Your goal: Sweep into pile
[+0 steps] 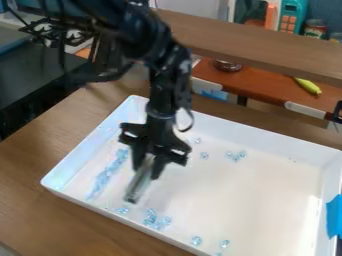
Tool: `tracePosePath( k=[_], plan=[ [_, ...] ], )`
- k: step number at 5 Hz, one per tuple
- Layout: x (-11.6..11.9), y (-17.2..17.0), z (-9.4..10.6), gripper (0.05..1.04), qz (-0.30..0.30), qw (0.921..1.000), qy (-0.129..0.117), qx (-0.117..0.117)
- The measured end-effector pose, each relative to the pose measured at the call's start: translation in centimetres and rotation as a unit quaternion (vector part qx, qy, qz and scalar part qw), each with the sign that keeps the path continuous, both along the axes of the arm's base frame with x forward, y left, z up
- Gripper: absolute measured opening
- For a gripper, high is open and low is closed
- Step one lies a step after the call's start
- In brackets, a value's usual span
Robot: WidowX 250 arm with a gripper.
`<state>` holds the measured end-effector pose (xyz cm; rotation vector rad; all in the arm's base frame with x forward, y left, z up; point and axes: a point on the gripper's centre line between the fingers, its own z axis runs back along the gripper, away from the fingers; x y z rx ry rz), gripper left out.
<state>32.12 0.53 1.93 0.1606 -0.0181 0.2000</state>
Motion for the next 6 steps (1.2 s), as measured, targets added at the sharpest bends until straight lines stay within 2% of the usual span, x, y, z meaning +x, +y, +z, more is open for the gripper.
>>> tracePosePath(
  k=[1,3,4,5,6],
  plan=[
    [1.5,-4.4,1.2,0.378,-0.002,0.9994,-0.03,-0.015],
    [3.2,-12.5,0.2,0.378,0.009,0.9979,-0.022,-0.06],
    [2.7,-15.4,-0.6,0.378,0.003,0.997,-0.013,-0.077],
    [2.2,-16.5,-0.9,0.378,0.004,0.996,-0.013,-0.089],
    [0.6,-16.4,-2.3,0.378,-0.006,0.9962,0.002,-0.087]
  ],
)
